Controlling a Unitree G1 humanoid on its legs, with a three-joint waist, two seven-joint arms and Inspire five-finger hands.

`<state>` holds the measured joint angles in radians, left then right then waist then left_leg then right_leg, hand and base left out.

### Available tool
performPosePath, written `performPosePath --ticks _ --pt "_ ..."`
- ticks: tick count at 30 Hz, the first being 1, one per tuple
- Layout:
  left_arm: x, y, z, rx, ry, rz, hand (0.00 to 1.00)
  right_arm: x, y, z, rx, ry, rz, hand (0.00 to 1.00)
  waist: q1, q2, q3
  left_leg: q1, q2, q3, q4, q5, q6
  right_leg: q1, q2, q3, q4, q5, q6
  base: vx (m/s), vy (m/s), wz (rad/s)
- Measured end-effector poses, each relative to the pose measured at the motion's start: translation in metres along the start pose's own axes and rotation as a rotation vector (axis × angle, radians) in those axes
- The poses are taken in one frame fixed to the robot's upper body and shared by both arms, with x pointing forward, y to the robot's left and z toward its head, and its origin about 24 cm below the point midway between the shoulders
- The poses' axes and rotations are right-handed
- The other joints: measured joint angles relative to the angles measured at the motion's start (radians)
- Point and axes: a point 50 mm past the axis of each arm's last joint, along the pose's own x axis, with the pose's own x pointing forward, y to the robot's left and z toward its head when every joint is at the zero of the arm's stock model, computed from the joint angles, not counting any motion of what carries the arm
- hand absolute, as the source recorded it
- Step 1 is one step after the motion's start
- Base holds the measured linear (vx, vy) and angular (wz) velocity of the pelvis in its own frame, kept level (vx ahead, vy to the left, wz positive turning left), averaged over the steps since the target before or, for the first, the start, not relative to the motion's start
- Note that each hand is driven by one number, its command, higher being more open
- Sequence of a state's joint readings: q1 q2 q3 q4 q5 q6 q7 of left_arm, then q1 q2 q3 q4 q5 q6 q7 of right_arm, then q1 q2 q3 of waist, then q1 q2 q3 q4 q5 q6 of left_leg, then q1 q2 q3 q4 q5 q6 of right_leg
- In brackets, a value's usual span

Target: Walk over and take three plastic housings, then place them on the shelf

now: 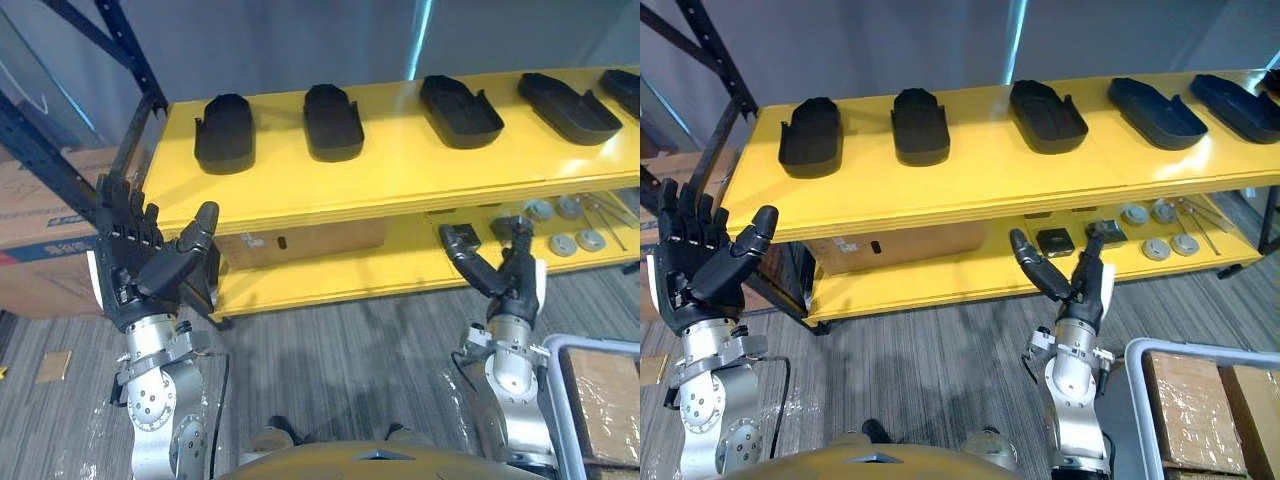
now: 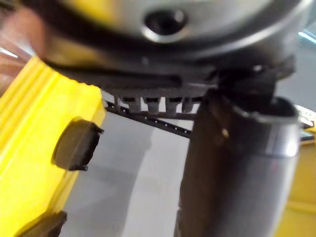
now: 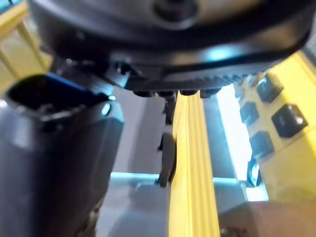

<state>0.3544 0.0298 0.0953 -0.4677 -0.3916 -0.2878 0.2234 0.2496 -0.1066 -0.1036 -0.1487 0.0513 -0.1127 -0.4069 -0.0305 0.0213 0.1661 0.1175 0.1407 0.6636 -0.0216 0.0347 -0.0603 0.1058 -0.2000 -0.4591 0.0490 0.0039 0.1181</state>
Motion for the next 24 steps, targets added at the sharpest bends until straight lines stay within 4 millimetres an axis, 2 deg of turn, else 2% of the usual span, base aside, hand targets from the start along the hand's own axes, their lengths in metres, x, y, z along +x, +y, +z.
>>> performPosePath --ticks 3,7,9,11,13,15,18,19,21,22,24 --pt "0.002 -0.007 -0.003 -0.02 0.007 -0.04 1.0 -0.003 -0.012 -0.008 -0.031 0.057 -0.037 1.0 -0.016 -0.001 0.0 -0.001 -0.006 0.031 0.004 -0.012 -0.002 -0.031 -0.002 0.036 0.013 0.003 -0.002 -0.01 0.057 -0.35" --pt "0.01 -0.016 -0.008 -0.075 0.011 -0.061 1.0 -0.012 -0.018 -0.016 -0.045 0.112 -0.051 1.0 -0.036 -0.005 0.034 -0.017 0.017 0.06 0.1 -0.068 0.002 -0.174 -0.048 0.089 0.254 -0.033 -0.055 -0.04 0.041 -0.46" --pt "0.012 -0.017 -0.006 -0.075 -0.002 -0.068 1.0 -0.017 -0.015 -0.016 -0.032 0.114 -0.046 1.0 -0.044 -0.025 0.052 -0.023 0.014 0.08 0.119 -0.085 0.008 -0.193 -0.066 0.09 0.252 -0.033 -0.054 -0.09 0.053 -0.42" --pt "0.013 -0.015 -0.004 -0.074 -0.012 -0.047 1.0 -0.019 -0.008 -0.015 -0.023 0.1 -0.012 1.0 -0.043 -0.038 0.068 -0.043 0.007 0.117 0.128 -0.111 0.01 -0.194 -0.08 0.062 0.171 -0.022 -0.021 -0.11 0.081 -0.45" --pt "0.013 -0.013 -0.004 -0.08 -0.019 -0.018 1.0 -0.018 -0.005 -0.014 -0.023 0.094 0.013 1.0 -0.034 -0.031 0.085 -0.046 0.012 0.133 0.137 -0.119 0.0 -0.192 -0.086 0.019 0.154 -0.021 -0.018 -0.1 0.069 -0.34" --pt "0.013 -0.012 -0.002 -0.086 -0.035 0.017 1.0 -0.019 -0.003 -0.014 -0.035 0.093 0.046 1.0 -0.031 -0.024 0.103 -0.064 0.044 0.131 0.207 -0.152 -0.005 -0.195 -0.095 -0.002 0.184 -0.024 -0.023 -0.04 -0.004 -0.08" --pt "0.011 -0.009 0.0 -0.086 -0.039 0.066 1.0 -0.016 -0.005 -0.012 -0.051 0.079 0.074 1.0 -0.031 -0.017 0.102 -0.084 0.103 0.111 0.298 -0.189 -0.025 -0.204 -0.089 -0.021 0.262 -0.065 -0.064 0.03 -0.106 0.13" --pt "0.009 -0.007 -0.001 -0.082 -0.03 0.078 1.0 -0.013 -0.008 -0.011 -0.062 0.069 0.093 1.0 -0.036 -0.007 0.095 -0.096 0.132 0.092 0.328 -0.196 -0.024 -0.194 -0.073 -0.038 0.272 -0.092 -0.065 0.07 -0.173 0.23" --pt "0.008 -0.006 -0.002 -0.078 -0.02 0.09 1.0 -0.009 -0.014 -0.009 -0.069 0.059 0.111 1.0 -0.033 0.006 0.082 -0.112 0.158 0.072 0.348 -0.188 -0.011 -0.186 -0.052 -0.055 0.259 -0.109 -0.076 0.09 -0.166 0.19" --pt "0.006 -0.003 -0.003 -0.069 -0.014 0.102 1.0 -0.006 -0.018 -0.006 -0.052 0.045 0.121 1.0 -0.027 0.017 0.078 -0.128 0.18 0.041 0.379 -0.166 -0.006 -0.169 -0.024 -0.056 0.24 -0.11 -0.088 0.11 -0.221 0.07" --pt "0.003 0.007 -0.002 -0.042 -0.006 0.143 1.0 -0.001 -0.016 -0.002 -0.041 0.023 0.148 1.0 -0.024 0.02 0.076 -0.19 0.224 -0.105 0.497 -0.146 0.023 -0.124 0.016 -0.057 0.191 -0.098 -0.09 0.11 -0.231 -0.09"
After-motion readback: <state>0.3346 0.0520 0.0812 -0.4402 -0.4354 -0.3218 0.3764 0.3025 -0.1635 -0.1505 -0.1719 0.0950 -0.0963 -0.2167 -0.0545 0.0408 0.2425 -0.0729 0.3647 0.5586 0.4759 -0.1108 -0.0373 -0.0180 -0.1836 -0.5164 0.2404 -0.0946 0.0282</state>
